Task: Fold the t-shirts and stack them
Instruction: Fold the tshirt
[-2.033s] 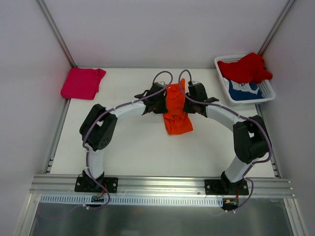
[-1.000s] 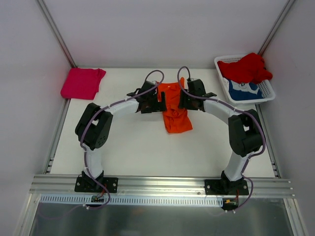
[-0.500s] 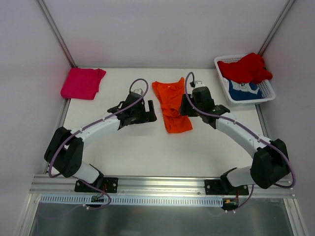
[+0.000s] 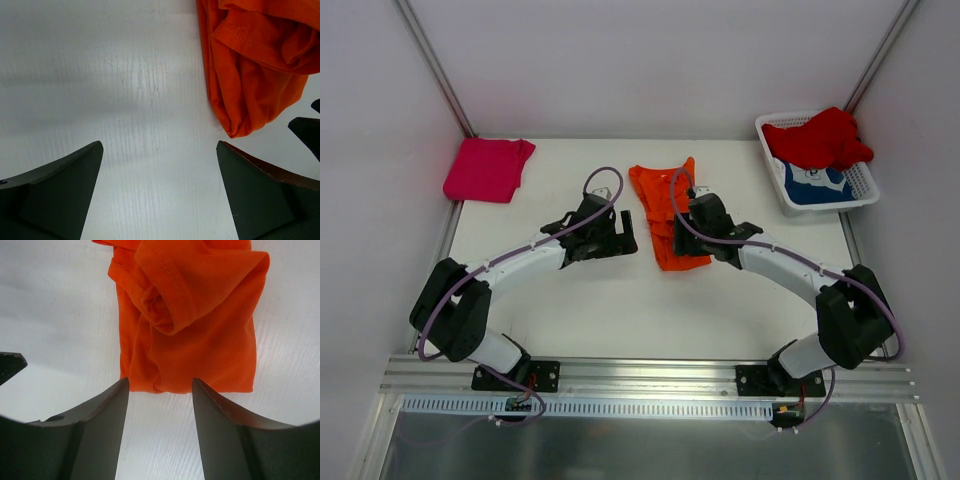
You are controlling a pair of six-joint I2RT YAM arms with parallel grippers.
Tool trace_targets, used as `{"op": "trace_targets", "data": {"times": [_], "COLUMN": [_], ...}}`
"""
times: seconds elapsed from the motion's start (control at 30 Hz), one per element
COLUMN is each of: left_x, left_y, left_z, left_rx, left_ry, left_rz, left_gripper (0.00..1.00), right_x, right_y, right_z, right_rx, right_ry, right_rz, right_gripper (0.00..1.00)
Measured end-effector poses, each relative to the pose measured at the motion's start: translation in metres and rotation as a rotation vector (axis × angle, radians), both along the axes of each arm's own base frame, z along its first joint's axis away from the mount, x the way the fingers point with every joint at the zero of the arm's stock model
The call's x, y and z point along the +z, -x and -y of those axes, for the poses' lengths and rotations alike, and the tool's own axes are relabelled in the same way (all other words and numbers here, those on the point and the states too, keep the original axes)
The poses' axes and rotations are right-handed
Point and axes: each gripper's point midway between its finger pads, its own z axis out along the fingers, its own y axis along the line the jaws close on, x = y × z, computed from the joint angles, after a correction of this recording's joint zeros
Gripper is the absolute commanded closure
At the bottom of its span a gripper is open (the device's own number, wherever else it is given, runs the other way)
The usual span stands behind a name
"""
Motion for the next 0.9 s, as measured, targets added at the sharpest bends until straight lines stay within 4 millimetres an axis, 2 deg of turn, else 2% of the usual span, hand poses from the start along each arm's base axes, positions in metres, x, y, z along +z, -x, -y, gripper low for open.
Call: {"op": "trace_targets", "data": {"times": [0.23,0.5,0.9], "left_x": [0.0,0.0,-0.002], "left_y": [-0.001,-0.001,0.0], "left_z": [-0.001,-0.001,-0.002], "left_rx": [0.004,0.005,0.005], "left_ry": [-0.004,-0.005,-0.007], "left_rz": [0.003,0.003,0.001], "left_gripper": [0.01,0.01,0.01], "right_x": [-0.021,-0.023,-0.026], "right_y": [-0.014,-0.038,-0.099], "right_z": [-0.011,-0.028,-0.029], "right_rx": [0.005,0.018,-0.015], "right_ry": [0.025,0.022,0.018], "right_rz": [-0.037,-0.024,0.001], "right_gripper": [0.44,0.44,0.44]}}
